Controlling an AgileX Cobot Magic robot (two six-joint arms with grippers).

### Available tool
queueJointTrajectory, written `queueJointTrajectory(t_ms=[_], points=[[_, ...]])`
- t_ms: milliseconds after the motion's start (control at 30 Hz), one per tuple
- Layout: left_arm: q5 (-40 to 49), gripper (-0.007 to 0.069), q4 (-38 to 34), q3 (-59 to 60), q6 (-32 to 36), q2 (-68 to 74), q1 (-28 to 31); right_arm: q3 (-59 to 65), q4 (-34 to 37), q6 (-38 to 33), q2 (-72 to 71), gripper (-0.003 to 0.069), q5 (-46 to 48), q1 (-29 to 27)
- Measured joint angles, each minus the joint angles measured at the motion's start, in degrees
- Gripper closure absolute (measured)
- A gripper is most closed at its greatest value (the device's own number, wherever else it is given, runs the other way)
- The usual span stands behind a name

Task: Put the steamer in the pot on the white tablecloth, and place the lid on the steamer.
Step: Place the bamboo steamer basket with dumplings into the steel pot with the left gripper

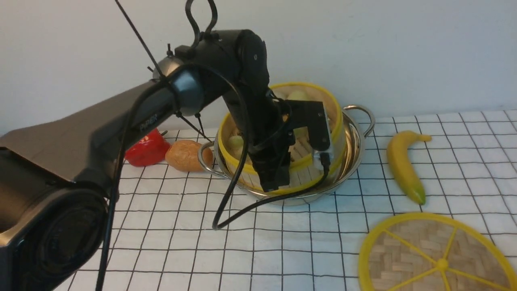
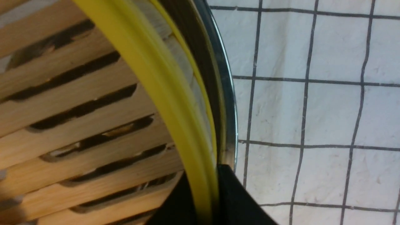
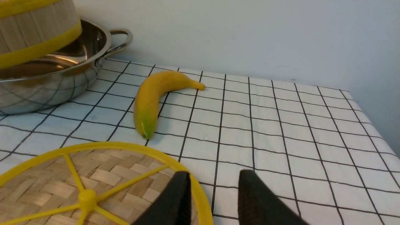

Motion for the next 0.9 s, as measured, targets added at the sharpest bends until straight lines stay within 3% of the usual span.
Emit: queueJointTrajectory(t_ms=[500,800,900], points=[[-7.1,0.0571,0.5,0.0,0.4,2.5,-0.1,0.0,0.0,0.0,0.0,0.0419,0.0,0.0],[-9.1,0.0316,-0.6,0.0,0.1,2.3,-0.3,0.0,0.0,0.0,0.0,0.0419,0.0,0.0],[-9.1,0.0263,-0.5,-0.1,-0.2,2.2,-0.3,0.0,0.0,0.0,0.0,0.0419,0.0,0.0]])
